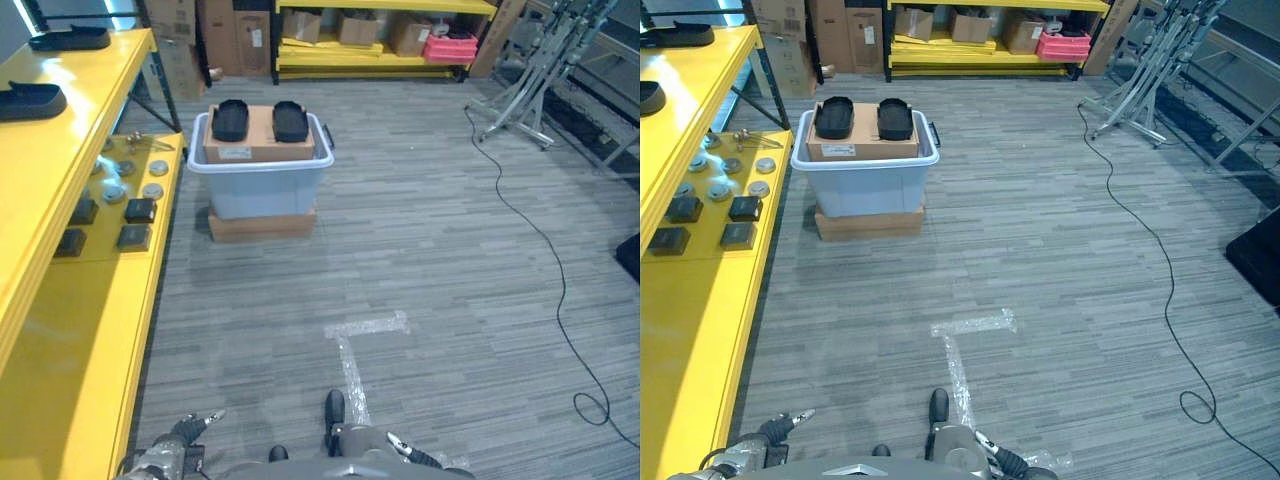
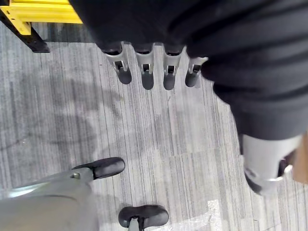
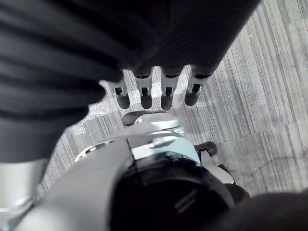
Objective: Move parts from the plastic box to the shelf.
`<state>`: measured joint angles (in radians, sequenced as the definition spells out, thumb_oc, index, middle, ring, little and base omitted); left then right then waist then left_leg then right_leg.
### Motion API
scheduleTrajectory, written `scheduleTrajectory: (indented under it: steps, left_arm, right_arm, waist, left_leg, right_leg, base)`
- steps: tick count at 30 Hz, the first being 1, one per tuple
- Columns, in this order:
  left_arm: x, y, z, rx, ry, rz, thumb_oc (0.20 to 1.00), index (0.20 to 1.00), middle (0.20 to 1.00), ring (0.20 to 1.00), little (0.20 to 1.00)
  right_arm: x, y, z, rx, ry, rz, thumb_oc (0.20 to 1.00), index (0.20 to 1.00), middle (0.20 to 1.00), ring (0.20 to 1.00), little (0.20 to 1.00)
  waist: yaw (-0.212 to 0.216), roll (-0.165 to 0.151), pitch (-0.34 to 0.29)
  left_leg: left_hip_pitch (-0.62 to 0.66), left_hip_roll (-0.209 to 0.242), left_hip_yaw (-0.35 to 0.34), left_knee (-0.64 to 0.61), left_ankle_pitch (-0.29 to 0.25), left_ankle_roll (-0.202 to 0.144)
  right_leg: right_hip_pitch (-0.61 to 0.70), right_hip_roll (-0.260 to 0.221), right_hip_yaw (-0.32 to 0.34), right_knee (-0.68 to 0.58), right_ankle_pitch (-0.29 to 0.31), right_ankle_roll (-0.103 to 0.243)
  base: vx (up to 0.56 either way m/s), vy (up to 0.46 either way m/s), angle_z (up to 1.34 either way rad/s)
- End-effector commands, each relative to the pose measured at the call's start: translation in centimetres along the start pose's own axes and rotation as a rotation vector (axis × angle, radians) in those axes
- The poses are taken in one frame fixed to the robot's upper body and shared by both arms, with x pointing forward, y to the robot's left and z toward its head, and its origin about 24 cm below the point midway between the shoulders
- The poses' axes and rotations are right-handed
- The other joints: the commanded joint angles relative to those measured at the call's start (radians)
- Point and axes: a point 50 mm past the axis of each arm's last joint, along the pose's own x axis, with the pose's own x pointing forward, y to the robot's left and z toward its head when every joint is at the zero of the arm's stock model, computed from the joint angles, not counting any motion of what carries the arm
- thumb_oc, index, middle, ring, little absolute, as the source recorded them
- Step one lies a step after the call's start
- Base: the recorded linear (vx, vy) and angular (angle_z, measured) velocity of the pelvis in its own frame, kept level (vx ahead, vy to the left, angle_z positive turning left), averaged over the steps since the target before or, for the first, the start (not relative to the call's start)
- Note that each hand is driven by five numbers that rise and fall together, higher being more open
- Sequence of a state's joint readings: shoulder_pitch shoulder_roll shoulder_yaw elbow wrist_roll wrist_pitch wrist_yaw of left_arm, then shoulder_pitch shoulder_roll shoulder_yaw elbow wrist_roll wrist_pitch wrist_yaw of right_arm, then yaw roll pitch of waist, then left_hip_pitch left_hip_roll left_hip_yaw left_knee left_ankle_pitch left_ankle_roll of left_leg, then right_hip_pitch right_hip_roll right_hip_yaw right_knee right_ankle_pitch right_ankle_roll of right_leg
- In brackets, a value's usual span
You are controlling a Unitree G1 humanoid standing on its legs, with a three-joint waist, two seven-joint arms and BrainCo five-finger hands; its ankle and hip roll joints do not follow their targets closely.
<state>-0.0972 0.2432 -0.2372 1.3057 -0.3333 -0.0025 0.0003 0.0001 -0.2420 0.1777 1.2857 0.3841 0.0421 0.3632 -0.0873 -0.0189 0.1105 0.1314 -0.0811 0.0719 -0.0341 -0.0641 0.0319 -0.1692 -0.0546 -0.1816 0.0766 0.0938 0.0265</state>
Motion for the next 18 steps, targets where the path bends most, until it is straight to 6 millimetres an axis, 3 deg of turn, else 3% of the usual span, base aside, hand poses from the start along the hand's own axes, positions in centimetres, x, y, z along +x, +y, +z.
scheduleTrajectory:
  steps: [1,3,5,7,9,10,11,12,14,16,18]
  left_arm:
    - [0.2,-0.7,1.6,-0.103,-0.027,0.006,1.0,1.0,1.0,1.0,1.0]
    - [0.2,-1.1,0.8,-0.188,0.015,0.01,1.0,1.0,1.0,1.0,1.0]
    - [0.1,-1.0,0.2,-0.192,0.035,0.013,1.0,1.0,1.0,1.0,1.0]
    - [0.1,-1.1,-0.1,-0.174,0.053,-0.004,1.0,1.0,1.0,1.0,1.0]
    - [0.1,-1.2,-0.6,-0.135,0.075,-0.011,1.0,1.0,1.0,1.0,1.0]
    - [0.0,-1.1,-1.1,-0.127,0.089,-0.007,1.0,1.0,1.0,1.0,1.0]
    - [-0.2,-0.9,-2.4,-0.129,0.115,0.003,1.0,1.0,1.0,1.0,1.0]
    - [-0.3,-0.7,-3.2,-0.128,0.128,0.01,1.0,1.0,1.0,1.0,1.0]
    - [-0.5,-0.2,-4.2,-0.113,0.142,0.024,1.0,1.0,1.0,1.0,1.0]
    - [-0.6,0.0,-4.5,-0.107,0.15,0.037,1.0,1.0,1.0,1.0,1.0]
    - [-0.7,0.4,-4.9,-0.105,0.162,0.05,1.0,1.0,1.0,1.0,1.0]
  right_arm:
    - [-0.6,-1.7,-0.5,-0.032,0.076,-0.051,1.0,1.0,1.0,1.0,1.0]
    - [-0.7,-2.0,0.2,-0.028,0.052,-0.063,1.0,1.0,1.0,1.0,1.0]
    - [-0.9,-2.5,0.8,-0.068,0.047,-0.094,1.0,1.0,1.0,1.0,1.0]
    - [-1.3,-3.4,1.4,-0.07,0.021,-0.147,1.0,1.0,1.0,1.0,1.0]
    - [-1.5,-4.1,2.5,-0.025,-0.039,-0.181,1.0,1.0,1.0,1.0,1.0]
    - [-1.6,-4.2,3.2,-0.008,-0.066,-0.186,1.0,1.0,1.0,1.0,1.0]
    - [-1.7,-4.3,4.5,-0.016,-0.11,-0.182,1.0,1.0,1.0,1.0,1.0]
    - [-1.7,-4.2,5.1,-0.039,-0.129,-0.17,1.0,1.0,1.0,1.0,1.0]
    - [-1.7,-3.8,6.0,-0.087,-0.159,-0.146,1.0,1.0,1.0,1.0,1.0]
    - [-1.6,-3.6,6.4,-0.094,-0.171,-0.145,1.0,1.0,1.0,1.0,1.0]
    - [-1.4,-3.1,6.9,-0.068,-0.184,-0.132,1.0,1.0,1.0,1.0,1.0]
  waist:
    - [0.003,-0.01,0.013]
    - [0.017,-0.033,0.003]
    - [0.029,-0.051,-0.002]
    - [0.045,-0.056,-0.001]
    - [0.063,-0.042,0.004]
    - [0.072,-0.03,0.003]
    - [0.106,-0.007,0.007]
    - [0.132,0.002,0.011]
    - [0.173,-0.003,0.017]
    - [0.185,-0.011,0.015]
    - [0.198,-0.019,-0.002]
  left_leg:
    - [-0.087,0.099,-0.012,0.249,0.019,-0.027]
    - [-0.175,0.113,-0.046,0.486,0.107,-0.041]
    - [-0.265,0.112,-0.059,0.67,0.129,-0.042]
    - [-0.348,0.122,-0.053,0.739,0.139,-0.044]
    - [-0.355,0.121,-0.023,0.627,0.132,-0.049]
    - [-0.346,0.119,-0.005,0.499,0.135,-0.053]
    - [-0.368,0.082,-0.004,0.3,0.173,-0.067]
    - [-0.402,0.065,-0.025,0.231,0.213,-0.076]
    - [-0.456,0.046,-0.053,0.224,0.246,-0.082]
    - [-0.459,0.04,-0.038,0.231,0.214,-0.074]
    - [-0.417,0.032,-0.009,0.198,0.174,-0.044]
  right_leg:
    - [0.076,-0.02,0.035,0.034,-0.034,0.043]
    - [0.125,-0.009,0.062,-0.001,-0.043,0.01]
    - [0.152,-0.016,0.07,-0.024,-0.038,-0.012]
    - [0.182,-0.014,0.07,-0.04,-0.044,-0.024]
    - [0.212,-0.001,0.067,-0.053,-0.062,-0.016]
    - [0.228,0.009,0.068,-0.062,-0.075,-0.008]
    - [0.265,0.032,0.092,-0.075,-0.096,0.002]
    - [0.29,0.046,0.113,-0.081,-0.107,0.002]
    - [0.335,0.052,0.134,-0.081,-0.137,0.004]
    - [0.351,0.045,0.135,-0.073,-0.154,0.009]
    - [0.377,0.042,0.119,-0.045,-0.19,0.019]
  base:
    - [0.36,-0.272,0.07]
    - [0.41,-0.31,0.13]
    - [0.29,-0.194,-0.13]
    - [0.34,-0.089,-0.16]
    - [0.45,0.06,0.0]
    - [0.59,0.252,0.0]
    - [0.65,0.284,0.0]
    - [0.58,0.234,0.08]
    - [0.35,0.128,-0.14]
    - [0.24,0.126,-0.58]
    - [0.33,0.215,-0.57]
